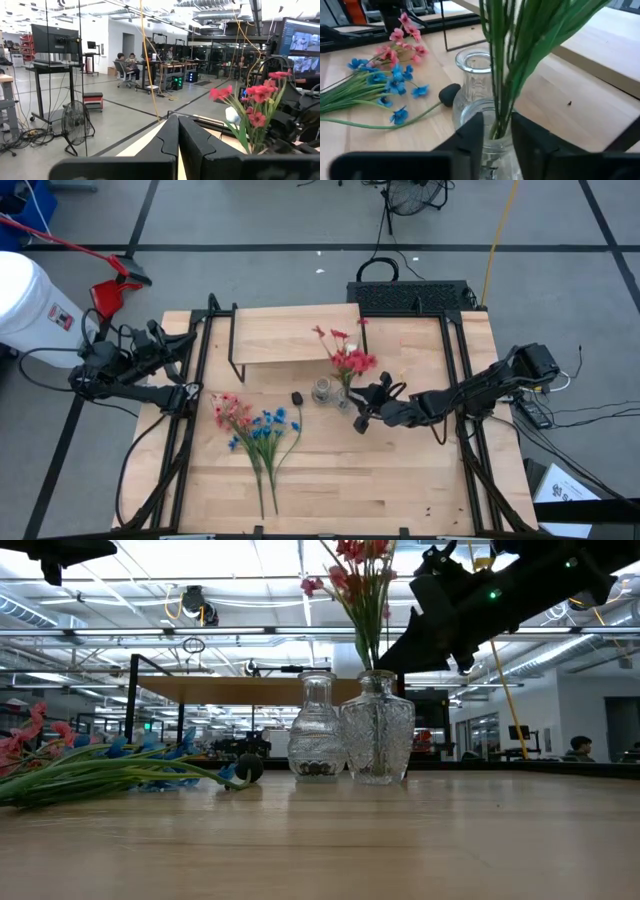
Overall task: Pick and place flowers into a vace then onto a shelf
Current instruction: Put the red flowers into the right transparent vase, then put the black flower into the left transparent vase
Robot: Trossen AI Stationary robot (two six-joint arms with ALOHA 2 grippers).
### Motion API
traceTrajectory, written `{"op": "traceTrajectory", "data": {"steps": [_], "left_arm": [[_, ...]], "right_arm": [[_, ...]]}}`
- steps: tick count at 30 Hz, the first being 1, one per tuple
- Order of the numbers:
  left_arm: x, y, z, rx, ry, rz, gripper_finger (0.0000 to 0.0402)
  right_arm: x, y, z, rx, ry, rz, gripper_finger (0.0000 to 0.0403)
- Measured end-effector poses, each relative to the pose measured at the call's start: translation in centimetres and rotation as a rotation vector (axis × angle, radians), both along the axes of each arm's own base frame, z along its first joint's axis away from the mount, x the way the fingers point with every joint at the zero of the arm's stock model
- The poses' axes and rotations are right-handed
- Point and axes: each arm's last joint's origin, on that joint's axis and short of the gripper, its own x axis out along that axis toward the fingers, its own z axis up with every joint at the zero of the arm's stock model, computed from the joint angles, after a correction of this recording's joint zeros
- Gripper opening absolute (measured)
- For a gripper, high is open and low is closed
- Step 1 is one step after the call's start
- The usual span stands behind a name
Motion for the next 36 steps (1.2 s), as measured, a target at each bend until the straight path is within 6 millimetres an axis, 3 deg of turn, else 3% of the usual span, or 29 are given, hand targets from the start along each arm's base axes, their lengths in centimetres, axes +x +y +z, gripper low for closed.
{"op": "traceTrajectory", "data": {"steps": [6,11,21,30,36], "left_arm": [[0.0,0.0,0.0,0.0,0.0,0.0,0.001],[0.0,0.0,0.0,0.002,0.0,-0.009,0.001],[0.0,0.0,0.0,0.002,0.0,-0.011,0.001],[0.0,0.0,0.0,0.002,-0.001,-0.011,0.001],[-0.2,0.0,1.1,-0.051,-0.146,-0.018,0.001]], "right_arm": [[0.0,0.4,1.3,-0.024,-0.092,0.022,0.0159],[-0.5,0.5,3.5,-0.107,-0.191,-0.046,0.0185],[-3.0,-0.5,8.5,-0.113,-0.384,-0.157,0.0179],[-4.4,-1.7,10.3,-0.126,-0.433,-0.295,0.0177],[-4.6,-2.5,10.8,-0.08,-0.489,-0.335,0.017]]}}
